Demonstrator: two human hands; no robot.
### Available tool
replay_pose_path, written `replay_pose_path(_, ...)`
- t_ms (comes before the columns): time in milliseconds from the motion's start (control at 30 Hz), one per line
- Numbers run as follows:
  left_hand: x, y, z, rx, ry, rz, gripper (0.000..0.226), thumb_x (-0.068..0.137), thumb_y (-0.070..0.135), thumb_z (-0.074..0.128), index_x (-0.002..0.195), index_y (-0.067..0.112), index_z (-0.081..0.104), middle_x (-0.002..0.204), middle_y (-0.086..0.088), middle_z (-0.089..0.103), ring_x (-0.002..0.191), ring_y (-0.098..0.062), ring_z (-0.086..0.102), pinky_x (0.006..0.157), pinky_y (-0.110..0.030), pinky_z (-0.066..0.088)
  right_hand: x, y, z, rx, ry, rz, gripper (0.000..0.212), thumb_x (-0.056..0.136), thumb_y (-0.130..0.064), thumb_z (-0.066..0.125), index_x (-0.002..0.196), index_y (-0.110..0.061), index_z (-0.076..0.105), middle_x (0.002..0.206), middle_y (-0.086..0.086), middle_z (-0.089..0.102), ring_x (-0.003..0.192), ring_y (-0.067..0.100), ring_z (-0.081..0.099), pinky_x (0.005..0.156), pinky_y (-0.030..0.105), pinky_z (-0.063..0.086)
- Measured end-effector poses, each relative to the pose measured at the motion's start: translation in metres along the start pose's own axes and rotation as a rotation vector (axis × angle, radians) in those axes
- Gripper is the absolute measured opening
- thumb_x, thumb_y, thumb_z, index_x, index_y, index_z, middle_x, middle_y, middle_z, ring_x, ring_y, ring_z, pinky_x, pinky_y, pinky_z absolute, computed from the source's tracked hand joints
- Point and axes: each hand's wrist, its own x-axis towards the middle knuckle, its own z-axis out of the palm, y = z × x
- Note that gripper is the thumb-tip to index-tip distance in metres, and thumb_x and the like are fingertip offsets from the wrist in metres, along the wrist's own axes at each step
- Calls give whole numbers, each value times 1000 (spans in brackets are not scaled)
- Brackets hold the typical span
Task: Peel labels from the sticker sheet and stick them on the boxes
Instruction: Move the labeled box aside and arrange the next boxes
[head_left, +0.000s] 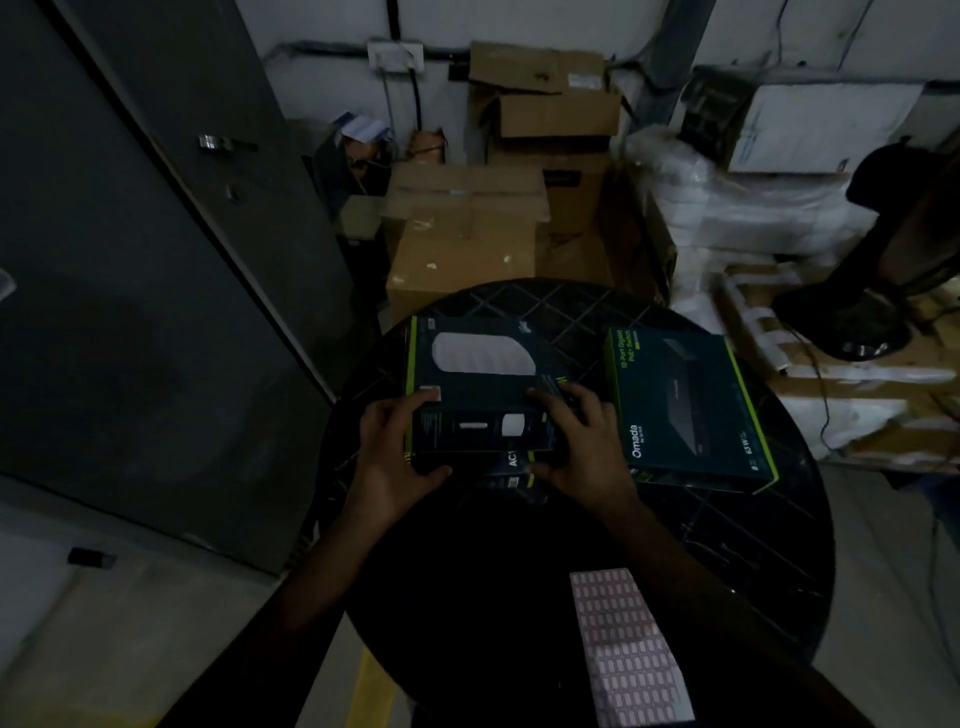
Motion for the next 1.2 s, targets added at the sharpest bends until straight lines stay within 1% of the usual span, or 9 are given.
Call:
replay_pose_path(167,15,50,-31,73,104,116,86,62,25,90,136,41,49,120,-4,50,115,-19,49,94,-23,40,10,-4,-69,21,58,-158,83,70,-18,78,145,-30,45,130,4,48,117,29,49,92,43,51)
replay_pose_path(300,19,87,-57,104,139,221,84,57,33,94,132,33,57,118,3,60,107,-19,58,92,-28,46,4,-8,-116,77,40,-211,82,75,-27,79,148,-33,42,127,-2,49,114,18,53,88,27,48)
replay_pose_path(467,8,110,-68,90,115,260,86,56,47,91,134,34,56,118,5,63,107,-9,60,93,-23,48,-3,-6,-158,50,-62,-268,86,78,-45,81,151,-37,37,127,-1,49,113,16,54,90,32,51)
replay_pose_path(567,6,109,-65,96,76,252,84,61,49,89,136,31,55,123,8,63,108,-2,57,94,-8,41,4,0,-163,32,-149,-252,85,79,-51,78,151,-39,36,125,-2,50,111,14,52,89,28,47)
replay_pose_path(700,2,95,-48,89,-70,175,82,63,61,80,136,34,54,127,8,64,113,-6,61,97,-19,47,6,16,-144,24,-344,-199,84,81,-52,77,152,-37,35,121,2,51,110,19,54,86,26,40)
replay_pose_path(800,-3,83,-37,67,-83,139,77,68,54,83,136,33,53,126,10,61,113,-5,59,92,-6,39,3,22,-129,17,-380,-181,82,83,-52,74,153,-36,34,121,4,50,110,20,54,84,21,36)
replay_pose_path(1033,-12,57,-36,-15,-4,36,76,68,49,83,137,39,54,121,0,50,112,-9,54,92,2,33,3,-1,-116,-245,-224,-256,81,85,-63,64,155,-37,31,140,5,48,115,31,48,88,38,44)
replay_pose_path(1133,-18,52,-39,-85,35,15,76,65,42,87,135,34,58,126,2,53,116,-7,54,94,-1,35,6,-21,-92,-492,-212,-281,80,84,-72,35,154,-36,22,154,-1,38,126,34,44,99,47,41)
replay_pose_path(1200,-21,52,-37,-130,73,14,76,63,36,90,133,29,60,124,1,55,114,-3,54,92,-2,36,5,-35,-79,-481,-156,-250,74,83,-68,30,149,-35,31,150,-1,44,129,37,46,102,54,39)
